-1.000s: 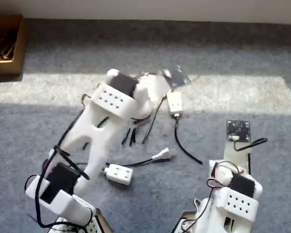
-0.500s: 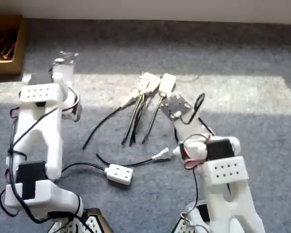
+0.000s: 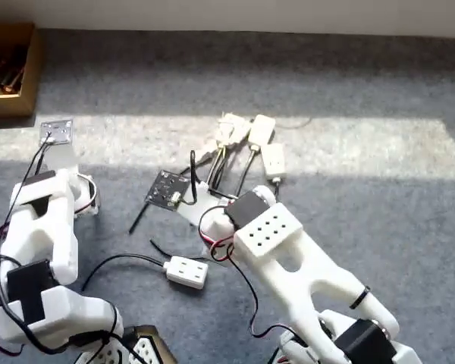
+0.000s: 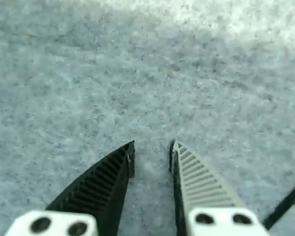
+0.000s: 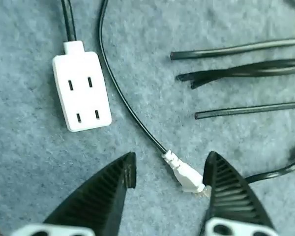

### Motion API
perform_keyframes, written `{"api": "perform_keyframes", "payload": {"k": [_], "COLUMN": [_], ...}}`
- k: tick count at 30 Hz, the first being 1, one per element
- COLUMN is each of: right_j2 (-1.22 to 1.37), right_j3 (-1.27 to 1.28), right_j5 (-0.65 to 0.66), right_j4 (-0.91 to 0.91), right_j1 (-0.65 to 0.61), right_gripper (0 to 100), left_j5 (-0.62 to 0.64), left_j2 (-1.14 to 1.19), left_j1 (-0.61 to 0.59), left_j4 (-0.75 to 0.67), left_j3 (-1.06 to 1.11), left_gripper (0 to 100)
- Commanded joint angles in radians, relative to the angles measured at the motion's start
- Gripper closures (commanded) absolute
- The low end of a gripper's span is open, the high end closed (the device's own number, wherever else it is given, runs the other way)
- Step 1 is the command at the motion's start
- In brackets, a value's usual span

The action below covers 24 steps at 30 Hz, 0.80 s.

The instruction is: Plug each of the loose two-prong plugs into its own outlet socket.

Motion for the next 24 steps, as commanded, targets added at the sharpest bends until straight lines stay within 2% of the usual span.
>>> {"api": "perform_keyframes", "payload": {"k": [1, 4, 8, 14, 24], "right_j2": [-0.001, 0.001, 0.001, 0.010, 0.243], "right_j3": [0.025, 0.102, 0.151, 0.157, 0.150], "right_j5": [0.180, 0.296, 0.361, 0.417, 0.425], "right_j4": [-0.025, -0.054, -0.156, -0.209, -0.243], "right_j1": [-0.001, 0.021, 0.113, 0.156, 0.153], "right_gripper": [77.4, 77.4, 77.4, 77.4, 77.5], "left_j5": [0.000, 0.000, 0.000, 0.000, 0.000], "left_j2": [-0.015, -0.016, -0.041, -0.048, -0.048], "left_j1": [-0.067, -0.065, -0.067, -0.064, -0.065], "left_j4": [-0.054, -0.150, -0.203, -0.203, -0.203], "left_j3": [0.042, 0.122, 0.168, 0.168, 0.168], "left_gripper": [88, 88, 88, 88, 88]}}
